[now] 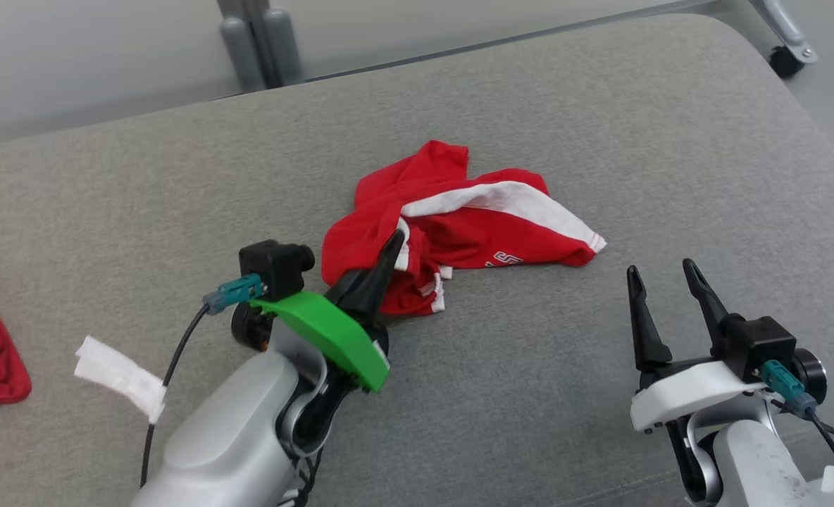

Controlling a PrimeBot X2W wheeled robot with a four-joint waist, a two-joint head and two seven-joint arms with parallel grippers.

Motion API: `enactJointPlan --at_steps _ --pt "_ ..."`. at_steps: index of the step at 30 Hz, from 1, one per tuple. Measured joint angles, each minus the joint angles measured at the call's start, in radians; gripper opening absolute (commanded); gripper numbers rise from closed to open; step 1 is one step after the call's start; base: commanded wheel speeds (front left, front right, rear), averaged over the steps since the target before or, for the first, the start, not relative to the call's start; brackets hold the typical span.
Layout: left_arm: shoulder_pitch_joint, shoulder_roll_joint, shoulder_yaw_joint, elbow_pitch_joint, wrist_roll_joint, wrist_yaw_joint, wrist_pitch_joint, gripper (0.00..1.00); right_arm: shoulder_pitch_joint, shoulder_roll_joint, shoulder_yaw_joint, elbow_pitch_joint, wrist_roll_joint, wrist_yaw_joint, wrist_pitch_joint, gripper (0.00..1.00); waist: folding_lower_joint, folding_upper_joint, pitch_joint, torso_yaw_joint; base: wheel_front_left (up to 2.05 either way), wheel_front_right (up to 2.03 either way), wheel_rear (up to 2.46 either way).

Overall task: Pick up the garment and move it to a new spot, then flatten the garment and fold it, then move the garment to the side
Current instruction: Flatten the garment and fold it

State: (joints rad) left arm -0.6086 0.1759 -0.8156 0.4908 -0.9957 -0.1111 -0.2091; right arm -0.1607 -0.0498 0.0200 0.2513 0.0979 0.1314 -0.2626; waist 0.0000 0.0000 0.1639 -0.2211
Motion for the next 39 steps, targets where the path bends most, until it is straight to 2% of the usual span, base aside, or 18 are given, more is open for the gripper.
enactJointPlan --at_steps 5,10,14,21,28,31,32,33,39 --pt "0.097 0.078 -0.012 -0.041 -0.036 0.003 0.06 0.0 0.002 0.0 0.016 0.003 -0.01 0.0 0.0 1.0 0.0 0.0 -0.003 0.083 0.0 0.0 0.0" --pt "0.126 0.128 -0.025 -0.033 -0.021 0.06 0.089 0.0 0.002 0.001 0.028 0.014 -0.012 0.0 0.0 1.0 0.0 0.0 -0.011 0.15 0.0 0.0 0.0" --pt "0.127 0.134 -0.031 -0.006 -0.003 0.097 0.098 0.0 0.001 0.001 0.034 0.017 -0.013 0.0 0.0 1.0 0.0 0.0 -0.021 0.175 0.0 0.0 0.0" --pt "0.119 0.138 -0.033 0.056 0.048 0.139 0.04 0.0 0.001 0.0 0.041 0.019 -0.014 0.0 0.0 1.0 0.0 0.0 -0.025 0.161 0.0 0.0 0.0" --pt "0.117 0.131 -0.037 0.119 0.079 0.14 -0.016 0.0 0.001 0.001 0.035 0.019 -0.02 0.0 0.0 1.0 0.0 0.0 -0.025 0.152 0.0 0.0 0.0" --pt "0.127 0.122 -0.021 0.114 0.072 0.119 -0.033 0.0 0.001 0.0 0.027 0.018 -0.022 0.0 0.0 1.0 0.0 0.0 -0.024 0.155 0.0 0.0 0.0" --pt "0.133 0.121 -0.013 0.107 0.071 0.112 -0.039 0.47 0.001 0.0 0.023 0.017 -0.023 0.0 0.0 1.0 0.0 0.0 -0.024 0.158 0.0 0.0 0.0" --pt "0.14 0.121 -0.007 0.099 0.071 0.106 -0.04 1.0 0.001 0.0 0.021 0.017 -0.023 0.0 0.0 1.0 0.0 0.0 -0.024 0.16 0.0 0.0 0.0" --pt "0.217 0.121 0.044 0.046 0.058 0.082 -0.051 1.0 0.005 0.001 0.007 0.013 -0.024 0.0 0.0 1.0 0.0 0.0 -0.032 0.179 0.0 0.0 0.0"
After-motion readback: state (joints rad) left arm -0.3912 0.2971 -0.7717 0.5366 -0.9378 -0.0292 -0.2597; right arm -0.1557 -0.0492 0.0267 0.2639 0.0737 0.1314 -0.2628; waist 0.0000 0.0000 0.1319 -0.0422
